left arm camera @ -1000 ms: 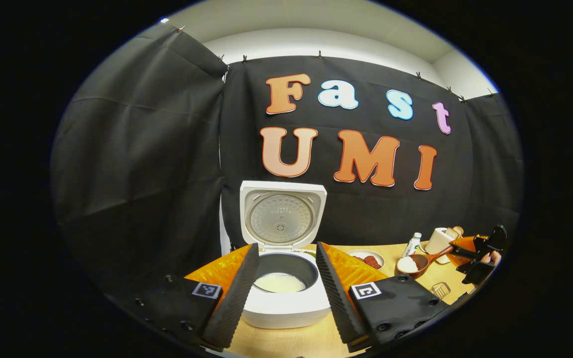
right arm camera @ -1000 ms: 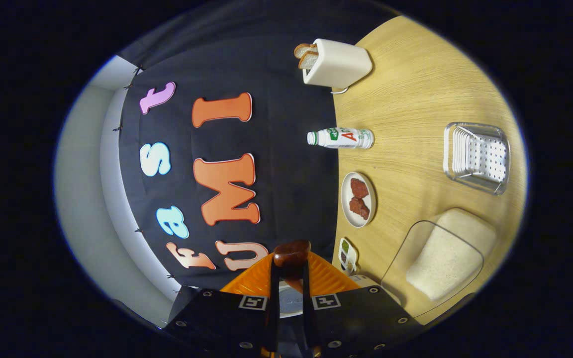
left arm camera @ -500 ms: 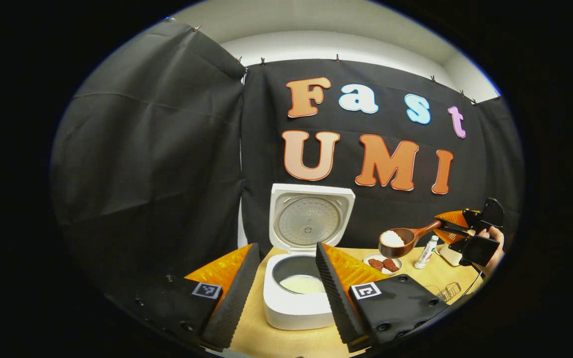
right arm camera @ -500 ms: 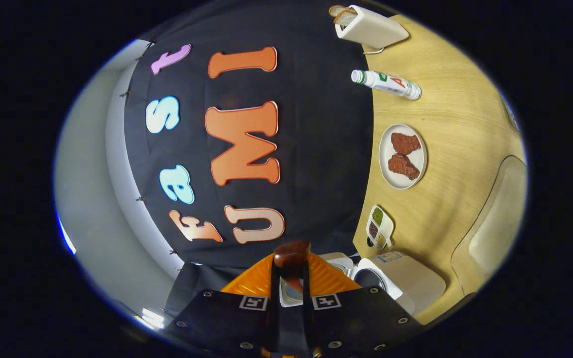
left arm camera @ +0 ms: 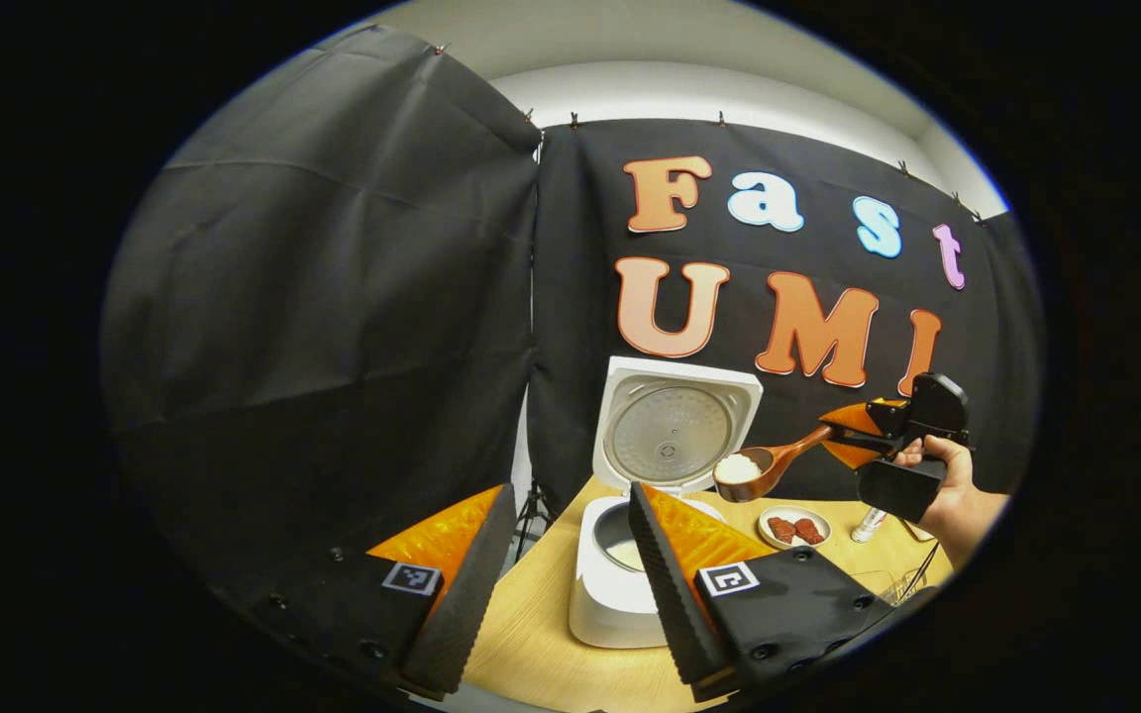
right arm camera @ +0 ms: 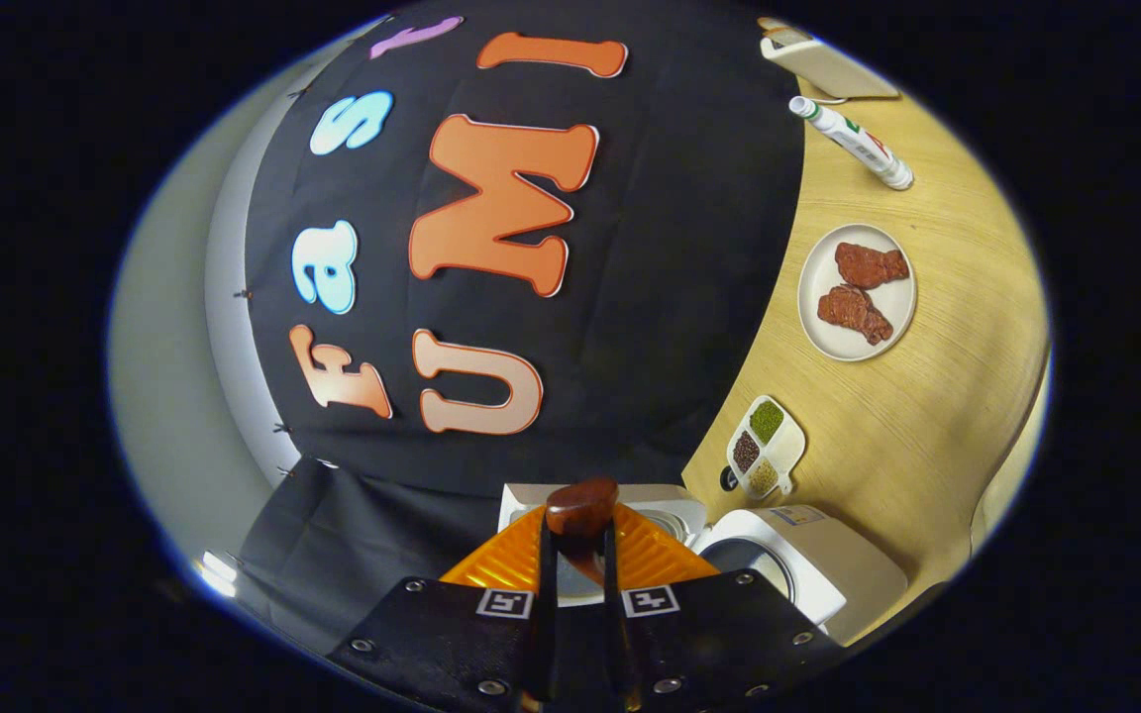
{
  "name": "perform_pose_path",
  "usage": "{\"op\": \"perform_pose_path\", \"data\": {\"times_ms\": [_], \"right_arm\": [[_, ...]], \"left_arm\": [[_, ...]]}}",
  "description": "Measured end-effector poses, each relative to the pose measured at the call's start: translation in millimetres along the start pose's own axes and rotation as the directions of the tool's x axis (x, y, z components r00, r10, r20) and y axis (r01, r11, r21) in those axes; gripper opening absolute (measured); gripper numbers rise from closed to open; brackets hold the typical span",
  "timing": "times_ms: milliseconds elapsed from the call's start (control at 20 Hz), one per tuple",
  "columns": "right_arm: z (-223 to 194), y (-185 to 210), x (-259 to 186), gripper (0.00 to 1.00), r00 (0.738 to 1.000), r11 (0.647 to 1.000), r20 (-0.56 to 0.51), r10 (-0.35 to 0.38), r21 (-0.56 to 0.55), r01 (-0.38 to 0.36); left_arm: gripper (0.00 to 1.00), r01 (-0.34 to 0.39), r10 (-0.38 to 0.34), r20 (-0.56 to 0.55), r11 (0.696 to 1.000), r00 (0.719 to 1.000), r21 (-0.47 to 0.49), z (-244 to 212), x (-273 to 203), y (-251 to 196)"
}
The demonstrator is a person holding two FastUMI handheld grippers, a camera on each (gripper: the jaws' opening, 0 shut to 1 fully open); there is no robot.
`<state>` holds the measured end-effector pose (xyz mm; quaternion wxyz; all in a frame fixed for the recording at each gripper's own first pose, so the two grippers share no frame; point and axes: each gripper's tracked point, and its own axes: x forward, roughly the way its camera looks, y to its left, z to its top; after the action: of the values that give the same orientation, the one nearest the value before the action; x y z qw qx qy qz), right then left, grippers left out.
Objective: Close the left gripper, press the button to open the rice cooker; take a wooden spoon from the chopstick holder with the right hand, scoop a spoonful of rice and pour it into the rice cooker, then put the wooden spoon back into the chopstick holder.
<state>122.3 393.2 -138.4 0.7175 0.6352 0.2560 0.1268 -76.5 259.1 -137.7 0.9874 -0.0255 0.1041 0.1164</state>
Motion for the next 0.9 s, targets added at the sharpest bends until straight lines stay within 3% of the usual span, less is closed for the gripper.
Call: {"op": "perform_pose_path", "data": {"times_ms": [150,350,450,650,900], "right_arm": [[-9,0,17,0.18,0.999,0.990,0.024,-0.030,-0.140,0.033],[-30,0,33,0.19,0.997,0.949,0.038,-0.067,-0.306,0.076],[-38,4,39,0.19,0.996,0.907,0.058,-0.069,-0.412,0.087],[-52,23,47,0.18,0.996,0.782,0.083,-0.035,-0.619,0.079],[-63,39,50,0.18,0.996,0.707,0.087,0.004,-0.704,0.059]], "left_arm": [[0.80,-0.025,0.025,-0.009,1.000,1.000,-0.011,-4,3,12],[0.80,-0.047,0.046,-0.023,0.999,0.999,-0.020,-11,3,24],[0.80,-0.056,0.056,-0.028,0.998,0.998,-0.024,-14,4,31],[0.81,-0.066,0.064,-0.046,0.997,0.997,-0.026,-19,10,41],[0.80,-0.077,0.076,-0.053,0.997,0.996,-0.027,-22,15,52]]}}
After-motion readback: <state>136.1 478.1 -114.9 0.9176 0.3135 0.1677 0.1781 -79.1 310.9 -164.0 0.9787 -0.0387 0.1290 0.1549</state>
